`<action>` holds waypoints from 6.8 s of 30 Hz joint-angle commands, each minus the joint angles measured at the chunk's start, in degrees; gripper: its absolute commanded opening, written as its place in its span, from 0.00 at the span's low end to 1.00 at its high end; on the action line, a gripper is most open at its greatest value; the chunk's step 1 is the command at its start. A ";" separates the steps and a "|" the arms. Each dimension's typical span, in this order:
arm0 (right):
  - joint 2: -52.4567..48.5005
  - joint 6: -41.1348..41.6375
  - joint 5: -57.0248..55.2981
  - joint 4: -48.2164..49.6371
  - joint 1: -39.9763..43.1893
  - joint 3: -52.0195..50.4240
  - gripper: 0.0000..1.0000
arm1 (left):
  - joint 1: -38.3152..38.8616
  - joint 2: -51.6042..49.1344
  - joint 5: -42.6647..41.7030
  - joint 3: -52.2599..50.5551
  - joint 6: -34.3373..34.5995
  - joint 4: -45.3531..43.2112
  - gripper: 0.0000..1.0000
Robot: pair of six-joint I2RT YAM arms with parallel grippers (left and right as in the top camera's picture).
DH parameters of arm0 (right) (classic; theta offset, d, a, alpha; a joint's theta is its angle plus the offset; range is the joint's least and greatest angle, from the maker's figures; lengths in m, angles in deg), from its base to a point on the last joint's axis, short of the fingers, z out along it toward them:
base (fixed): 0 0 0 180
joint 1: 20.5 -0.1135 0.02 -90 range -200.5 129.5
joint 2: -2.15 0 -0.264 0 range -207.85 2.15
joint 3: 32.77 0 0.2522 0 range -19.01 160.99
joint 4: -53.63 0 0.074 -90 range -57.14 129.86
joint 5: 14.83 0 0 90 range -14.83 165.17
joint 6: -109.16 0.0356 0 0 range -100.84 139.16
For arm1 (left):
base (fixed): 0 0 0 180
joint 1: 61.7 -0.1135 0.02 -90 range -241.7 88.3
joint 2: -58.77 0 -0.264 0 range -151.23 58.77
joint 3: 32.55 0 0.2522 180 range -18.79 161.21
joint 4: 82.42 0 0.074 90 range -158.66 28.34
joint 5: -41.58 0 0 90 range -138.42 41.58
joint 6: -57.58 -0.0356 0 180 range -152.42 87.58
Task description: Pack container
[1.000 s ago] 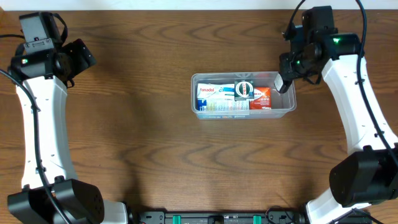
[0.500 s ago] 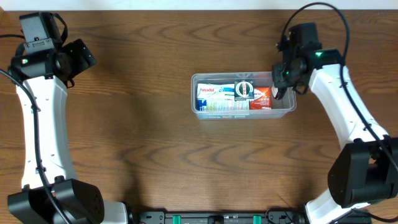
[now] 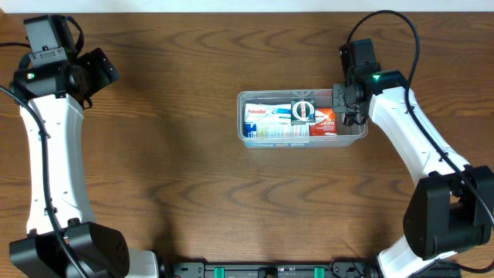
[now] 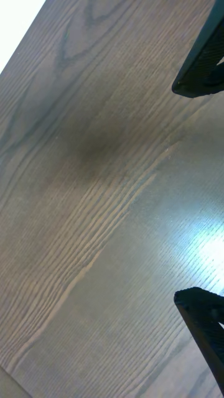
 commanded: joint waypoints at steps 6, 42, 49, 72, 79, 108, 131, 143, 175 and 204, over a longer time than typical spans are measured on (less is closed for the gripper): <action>0.59 3.08 -2.05 5.05 -0.50 -3.37 0.16 | -0.17 -0.07 0.90 0.22 -0.33 0.15 0.98; 0.59 2.56 1.92 10.54 -0.07 -8.17 0.17 | -0.17 -0.07 0.90 0.22 -0.33 0.15 0.98; 0.59 1.51 1.95 10.78 0.15 -8.17 0.20 | -0.17 -0.07 0.90 0.22 -0.33 0.15 0.98; 6.45 -3.74 1.95 10.80 1.16 -5.11 0.58 | -0.17 -0.07 0.90 0.22 -0.33 0.15 0.98; 16.92 -5.62 2.47 10.51 3.15 -3.61 0.71 | -0.17 -0.07 0.90 0.22 -0.33 0.15 0.98; 66.86 -7.23 23.67 -14.95 12.57 -3.96 0.87 | -0.17 -0.07 0.90 0.22 -0.33 0.15 0.98; 101.31 -10.08 31.12 -25.92 12.46 -4.24 0.98 | -0.17 -0.07 0.90 0.22 -0.33 0.15 0.98; 101.37 -10.51 33.42 -26.08 12.35 -4.07 0.99 | -0.17 -0.07 0.90 0.22 -0.33 0.15 0.98; 101.37 -27.82 35.43 34.75 10.08 -53.90 0.99 | -0.17 -0.07 0.90 0.22 -0.33 0.15 0.98; 101.57 -21.14 21.90 53.88 9.77 -76.94 0.99 | -0.17 -0.07 0.90 0.22 -0.33 0.15 0.98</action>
